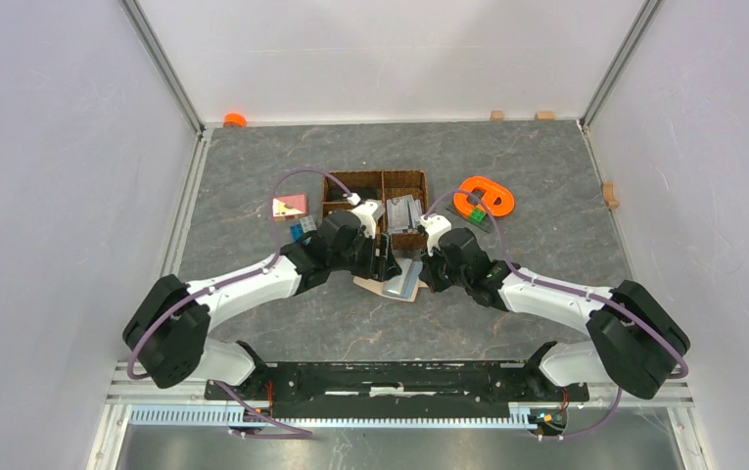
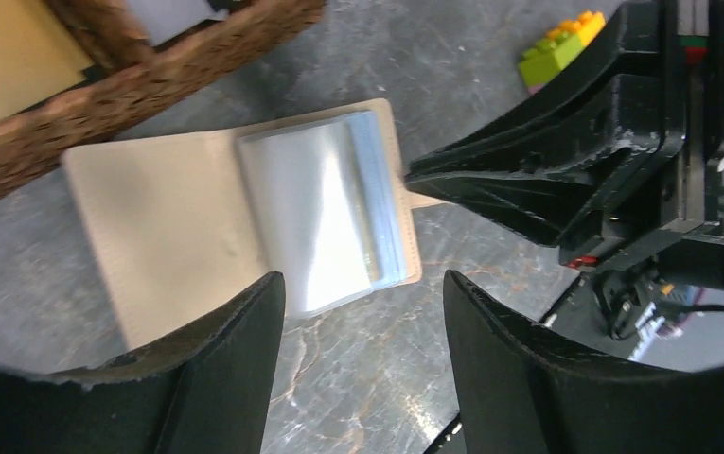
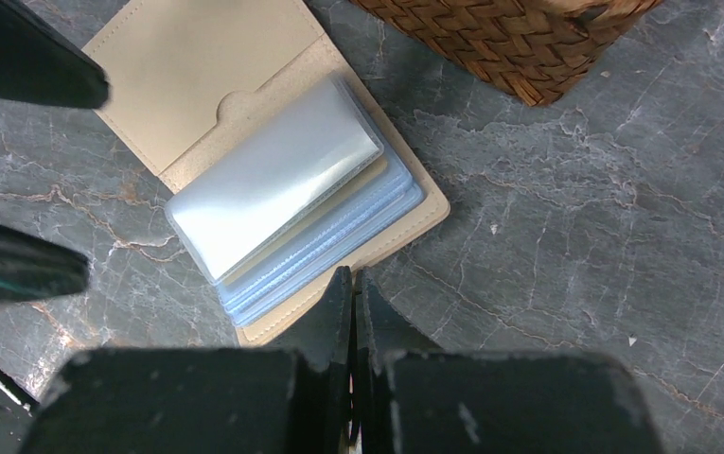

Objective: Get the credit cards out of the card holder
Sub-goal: Open the card holder at the center of the board.

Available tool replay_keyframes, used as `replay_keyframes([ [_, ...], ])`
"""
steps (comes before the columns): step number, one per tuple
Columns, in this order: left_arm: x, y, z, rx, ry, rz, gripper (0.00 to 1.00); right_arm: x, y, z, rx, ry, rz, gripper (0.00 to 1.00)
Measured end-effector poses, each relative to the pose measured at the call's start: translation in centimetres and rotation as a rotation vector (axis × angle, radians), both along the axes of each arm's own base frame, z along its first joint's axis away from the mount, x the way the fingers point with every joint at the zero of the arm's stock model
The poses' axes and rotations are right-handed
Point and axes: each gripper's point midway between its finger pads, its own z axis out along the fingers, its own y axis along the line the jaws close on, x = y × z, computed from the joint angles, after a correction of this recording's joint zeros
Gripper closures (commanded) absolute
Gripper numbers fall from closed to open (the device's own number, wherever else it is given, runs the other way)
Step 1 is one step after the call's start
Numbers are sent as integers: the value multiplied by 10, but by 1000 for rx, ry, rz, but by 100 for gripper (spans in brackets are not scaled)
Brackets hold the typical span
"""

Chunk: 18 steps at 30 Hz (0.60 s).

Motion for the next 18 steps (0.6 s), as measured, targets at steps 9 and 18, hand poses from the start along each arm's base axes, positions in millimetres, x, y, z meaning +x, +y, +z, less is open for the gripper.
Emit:
replay_keyframes([
  [9, -3, -12, -16, -12, 44, -47, 27, -2, 2, 1, 9, 4, 11, 100],
  [18, 16, 29, -20, 132, -9, 135, 21, -2, 1, 0, -3, -1, 20, 100],
])
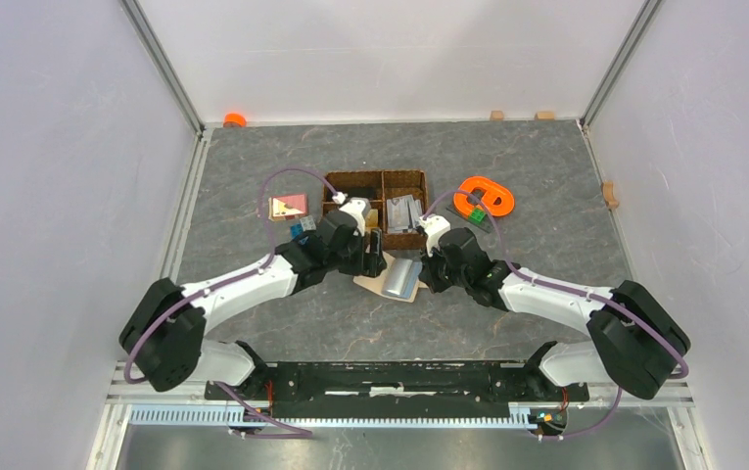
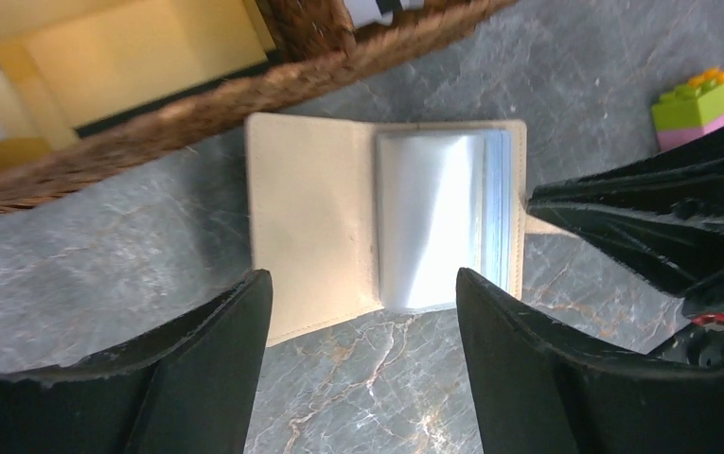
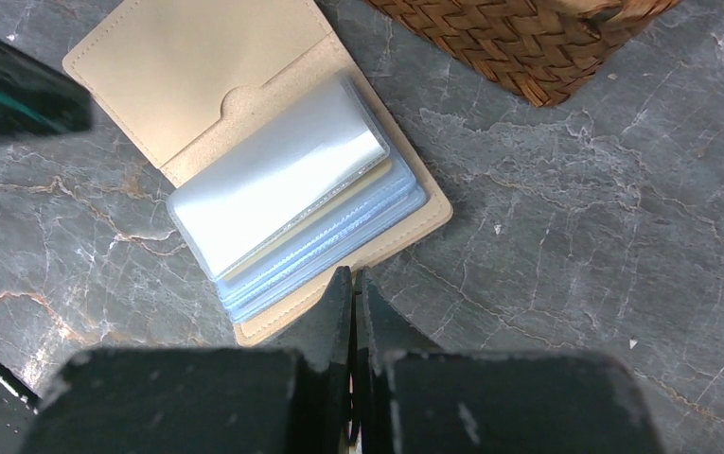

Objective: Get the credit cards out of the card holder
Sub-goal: Open the card holder at the center of the board.

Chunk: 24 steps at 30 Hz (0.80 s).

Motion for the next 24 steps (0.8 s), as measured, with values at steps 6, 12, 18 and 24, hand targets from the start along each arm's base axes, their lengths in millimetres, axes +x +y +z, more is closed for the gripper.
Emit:
replay_keyframes([
  [6, 10, 13, 35, -26, -113, 69, 18, -1, 1, -3, -5, 3, 17, 100],
  [12, 8, 23, 36, -27, -147, 99, 19, -7, 5, -15, -31, 36, 57, 100],
  [18, 9, 26, 30, -10, -141, 109, 19, -1, 5, -17, -58, 26, 40, 100],
  [24, 15, 31, 13, 23, -108, 129, 22, 14, 5, -23, -96, 13, -2, 100],
])
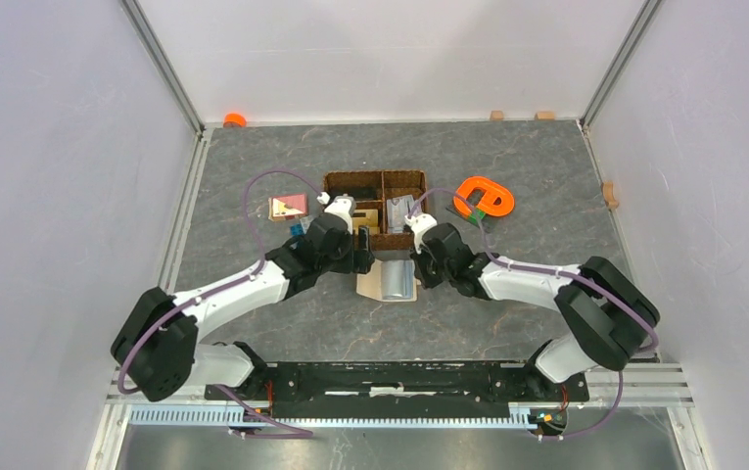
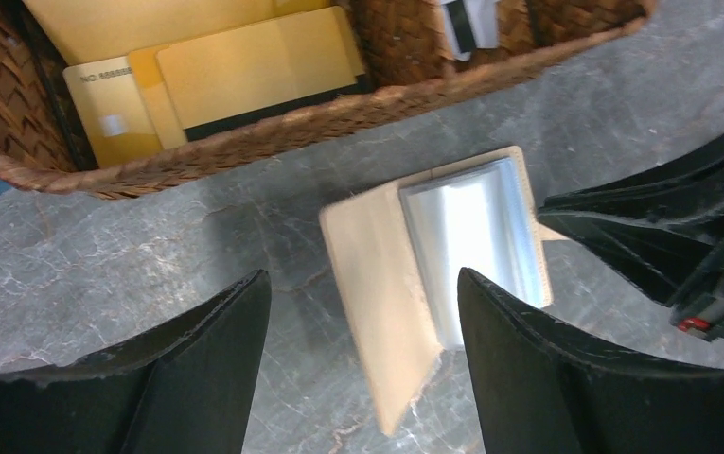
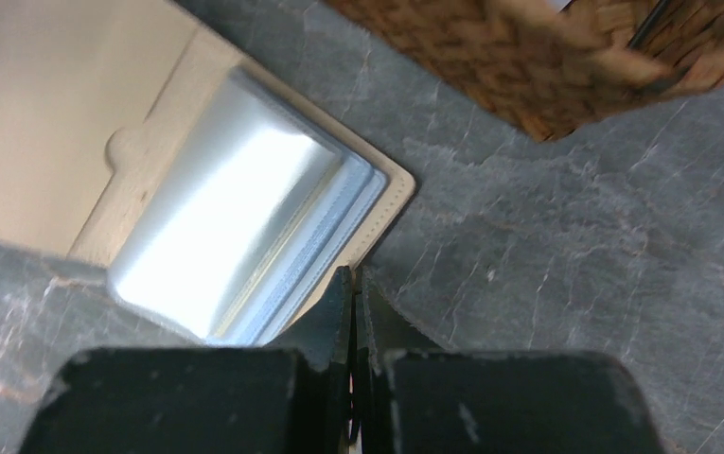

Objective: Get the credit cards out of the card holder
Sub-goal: Open the card holder at the center of the board.

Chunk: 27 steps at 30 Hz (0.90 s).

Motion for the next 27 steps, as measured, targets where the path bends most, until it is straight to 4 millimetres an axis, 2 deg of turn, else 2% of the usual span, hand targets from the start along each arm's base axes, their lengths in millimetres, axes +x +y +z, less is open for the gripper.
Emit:
replay_keyframes([
  [6, 13, 16, -24, 24, 64, 72, 23, 31, 10, 1, -38, -36, -62, 100],
  [15, 20, 20, -10, -14, 26, 102, 23, 72, 21, 4, -65, -51, -135, 100],
  [21, 21, 21, -9, -19, 20, 105, 23, 103, 36, 13, -64, -82, -161, 100],
  [27, 21, 21, -8, -21, 17, 104, 23, 108, 38, 17, -57, -90, -164, 100],
])
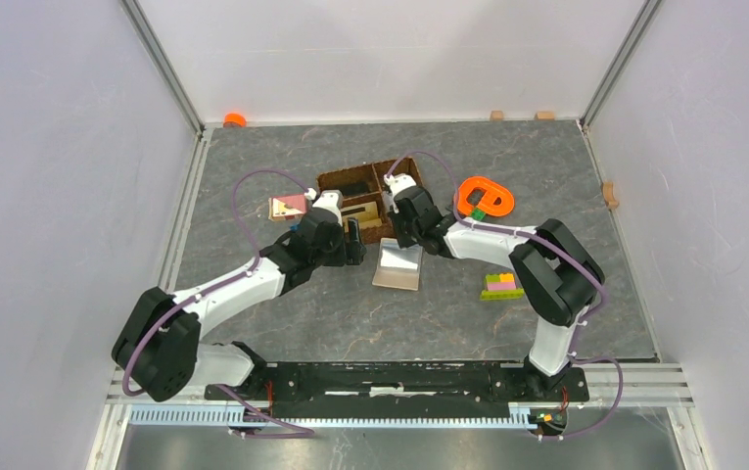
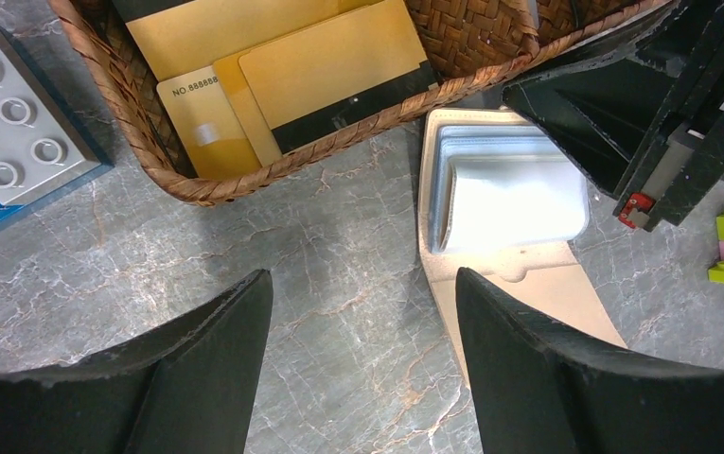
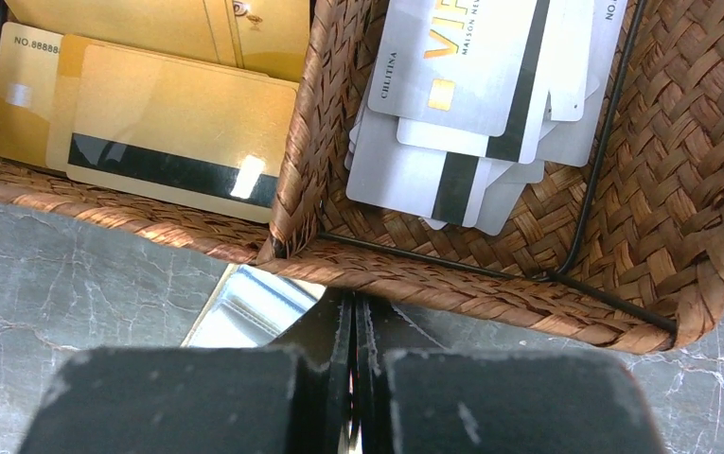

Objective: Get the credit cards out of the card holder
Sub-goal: Open the card holder at the center of the board.

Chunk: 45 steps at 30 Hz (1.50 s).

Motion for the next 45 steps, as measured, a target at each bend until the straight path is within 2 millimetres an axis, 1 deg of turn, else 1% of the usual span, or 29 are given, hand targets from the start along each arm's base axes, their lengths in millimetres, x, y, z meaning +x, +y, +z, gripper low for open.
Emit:
replay_keyframes([
  [3, 0, -1, 1, -4, -1, -3, 23, -2, -1, 1, 7, -1, -1, 100],
  [5, -2, -2, 2, -11, 2, -13, 23, -12, -7, 2, 18, 7, -2, 100],
  [10, -8, -10, 2, -33, 16, -51, 23, -49, -29, 7, 64, 33, -2, 100],
  [13, -13, -16, 3, -46, 26, -81, 23, -73, -45, 7, 88, 38, 0, 100],
  [18, -24, -30, 4, -73, 44, -146, 23, -106, -73, -5, 112, 15, 0, 100],
  [20, -28, -34, 4, -80, 48, -165, 23, -115, -79, -11, 113, 24, 4, 100],
  [22, -31, -39, 3, -78, 57, -181, 23, -116, -79, -12, 116, 24, 6, 100],
  [25, -33, -44, -2, -70, 75, -198, 21, -113, -75, -4, 142, 1, 14, 100],
  [29, -38, -51, -15, -64, 130, -229, 20, -110, -71, 5, 169, -27, 19, 100],
  [31, -41, -54, -23, -59, 164, -243, 20, -109, -70, 7, 175, -33, 20, 100],
  [34, -43, -58, -29, -61, 194, -260, 18, -109, -70, 8, 178, -36, 21, 100],
  [39, -46, -60, -31, -75, 216, -267, 15, -108, -69, 9, 181, -39, 21, 100],
  [42, -49, -63, -36, -86, 241, -269, 20, -108, -69, 9, 182, -40, 22, 100],
  [43, -50, -64, -40, -88, 258, -269, 22, -108, -69, 9, 183, -40, 23, 100],
  [45, -54, -66, -50, -87, 296, -276, 31, -108, -69, 9, 184, -39, 24, 100],
])
